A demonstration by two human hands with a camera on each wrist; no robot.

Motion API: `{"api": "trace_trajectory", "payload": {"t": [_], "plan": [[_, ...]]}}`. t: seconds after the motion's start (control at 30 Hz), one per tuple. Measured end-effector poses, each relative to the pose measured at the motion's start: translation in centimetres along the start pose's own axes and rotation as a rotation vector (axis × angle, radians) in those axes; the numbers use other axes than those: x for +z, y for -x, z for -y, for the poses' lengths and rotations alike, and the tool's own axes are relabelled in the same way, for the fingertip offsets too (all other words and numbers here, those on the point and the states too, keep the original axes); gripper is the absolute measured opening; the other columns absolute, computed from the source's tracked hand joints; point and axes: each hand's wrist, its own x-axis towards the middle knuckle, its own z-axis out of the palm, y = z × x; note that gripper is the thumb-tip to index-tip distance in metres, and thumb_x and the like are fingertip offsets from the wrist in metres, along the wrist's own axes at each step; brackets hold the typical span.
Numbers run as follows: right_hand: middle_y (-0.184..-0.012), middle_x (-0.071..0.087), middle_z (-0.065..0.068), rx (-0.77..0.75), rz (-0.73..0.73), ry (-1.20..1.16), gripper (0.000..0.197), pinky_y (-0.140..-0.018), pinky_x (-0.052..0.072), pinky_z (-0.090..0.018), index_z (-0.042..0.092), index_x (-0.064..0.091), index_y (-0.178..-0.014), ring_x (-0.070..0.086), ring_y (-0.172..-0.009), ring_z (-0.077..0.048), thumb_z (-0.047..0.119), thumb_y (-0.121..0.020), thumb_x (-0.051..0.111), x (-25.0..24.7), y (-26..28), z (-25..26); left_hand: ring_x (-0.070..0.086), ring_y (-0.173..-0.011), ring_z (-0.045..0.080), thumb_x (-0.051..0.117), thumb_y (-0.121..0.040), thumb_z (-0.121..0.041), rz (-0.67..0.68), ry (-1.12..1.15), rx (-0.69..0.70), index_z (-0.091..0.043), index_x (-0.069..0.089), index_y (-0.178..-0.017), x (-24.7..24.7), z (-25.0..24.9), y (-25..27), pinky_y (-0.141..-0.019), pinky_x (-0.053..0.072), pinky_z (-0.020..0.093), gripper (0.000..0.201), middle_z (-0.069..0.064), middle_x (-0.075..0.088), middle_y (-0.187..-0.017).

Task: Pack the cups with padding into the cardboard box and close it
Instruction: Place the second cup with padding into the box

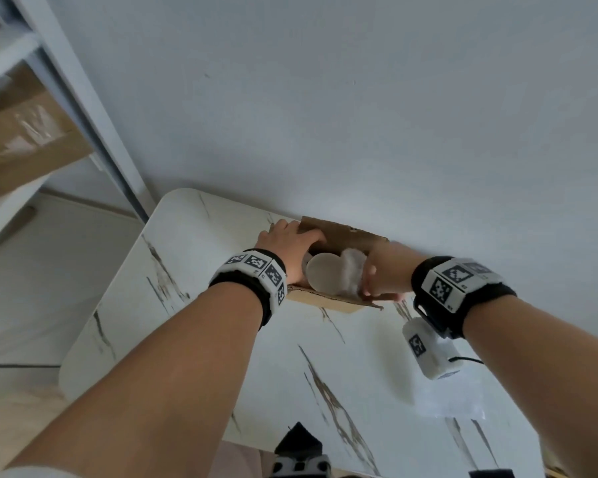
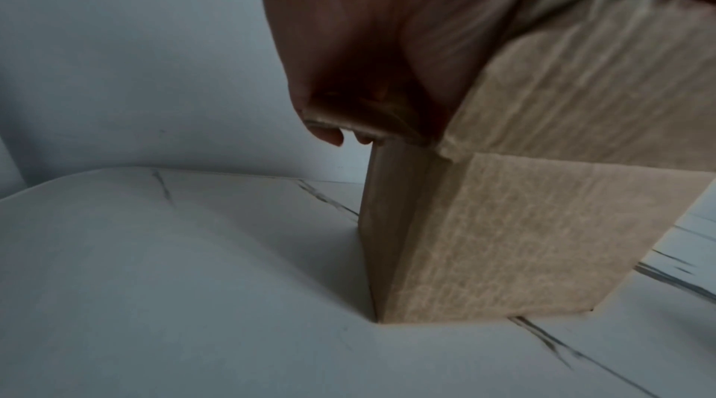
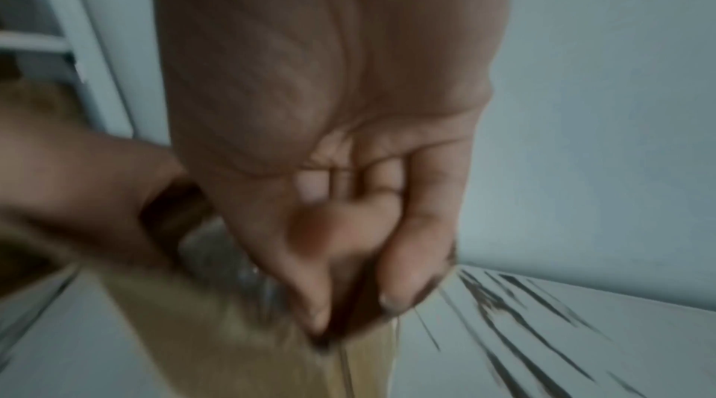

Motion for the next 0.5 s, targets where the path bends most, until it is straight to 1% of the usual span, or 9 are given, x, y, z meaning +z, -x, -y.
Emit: {"api": "trace_trajectory", "payload": {"t": [0.03,0.07,0.13,0.17,0.23,0.33,0.37,0.43,0.5], "plan": [[-0.059,0.066,-0.002,0.006,-0.130,-0.048,0.013,-0.059,0.054,-0.026,0.013,0.063,-0.069,0.065,-0.058,-0.017,0.017,-0.079,0.055,-0.4,0.0,-0.6,0.040,-0.122,0.029,0.073,-0.070,-0.055,-0.001,-0.009,-0.001,-0.041,0.044,-0.128,0.0,-0.2,0.0,-0.099,0.040,0.045,0.066,0.002,0.046,-0.129],[-0.070,0.069,-0.003,0.006,-0.269,-0.111,0.012,-0.065,0.056,-0.029,0.014,0.065,-0.069,0.066,-0.069,-0.020,0.018,-0.077,0.056,-0.6,0.1,-1.0,0.040,-0.123,0.029,0.073,-0.070,-0.054,-0.002,-0.016,-0.004,-0.041,0.043,-0.129,0.0,-0.4,0.0,-0.099,0.040,0.045,0.067,0.002,0.046,-0.130],[-0.097,0.072,-0.001,-0.045,-0.406,-0.208,0.020,-0.082,0.056,-0.033,0.019,0.073,-0.089,0.066,-0.091,-0.022,0.016,-0.080,0.055,-0.4,-0.1,-1.1,0.040,-0.123,0.029,0.073,-0.071,-0.053,-0.006,-0.022,-0.008,-0.040,0.043,-0.129,0.1,-0.6,0.0,-0.100,0.040,0.045,0.067,0.003,0.046,-0.131],[-0.106,0.072,0.001,-0.095,-0.367,-0.200,0.027,-0.089,0.054,-0.033,0.020,0.074,-0.099,0.065,-0.099,-0.021,0.013,-0.082,0.055,-0.2,-0.1,-0.9,0.040,-0.123,0.029,0.073,-0.071,-0.053,-0.007,-0.023,-0.011,-0.040,0.043,-0.129,0.1,-0.6,0.0,-0.099,0.040,0.045,0.066,0.003,0.047,-0.131],[-0.111,0.072,0.002,-0.144,-0.231,-0.172,0.032,-0.090,0.053,-0.029,0.019,0.075,-0.105,0.065,-0.102,-0.019,0.007,-0.082,0.055,0.6,-0.1,-0.6,0.040,-0.123,0.029,0.072,-0.071,-0.053,-0.006,-0.037,-0.013,-0.039,0.044,-0.128,0.1,-0.7,0.0,-0.099,0.040,0.045,0.065,0.003,0.047,-0.129],[-0.090,0.070,-0.002,-0.135,-0.117,-0.154,0.021,-0.075,0.052,-0.024,0.014,0.075,-0.095,0.064,-0.084,-0.020,0.010,-0.087,0.055,0.3,0.3,-0.3,0.041,-0.122,0.029,0.071,-0.071,-0.054,-0.016,-0.048,-0.013,-0.040,0.044,-0.127,0.2,-0.8,-0.1,-0.098,0.040,0.044,0.064,0.003,0.048,-0.128],[-0.086,0.069,-0.004,-0.113,-0.056,-0.136,0.018,-0.074,0.053,-0.025,0.012,0.072,-0.094,0.063,-0.079,-0.020,0.012,-0.090,0.054,0.0,0.3,-0.2,0.041,-0.122,0.028,0.070,-0.071,-0.055,-0.023,-0.047,-0.016,-0.040,0.044,-0.126,0.2,-0.8,-0.1,-0.098,0.039,0.043,0.063,0.002,0.048,-0.127],[-0.094,0.072,-0.008,-0.081,0.080,-0.077,0.025,-0.081,0.054,-0.027,0.004,0.068,-0.109,0.063,-0.078,-0.021,0.013,-0.094,0.051,-0.3,0.0,-0.2,0.041,-0.121,0.028,0.070,-0.072,-0.055,-0.039,-0.053,-0.019,-0.040,0.044,-0.126,0.3,-0.8,-0.2,-0.097,0.039,0.043,0.062,0.002,0.048,-0.127],[-0.096,0.068,-0.006,-0.085,0.152,-0.065,0.032,-0.072,0.052,-0.025,0.006,0.063,-0.123,0.061,-0.070,-0.018,0.014,-0.095,0.051,-0.3,-0.1,-0.2,0.041,-0.122,0.028,0.071,-0.071,-0.053,-0.046,-0.060,-0.024,-0.040,0.042,-0.127,0.5,-0.9,-0.1,-0.097,0.040,0.043,0.064,0.002,0.048,-0.129]]}}
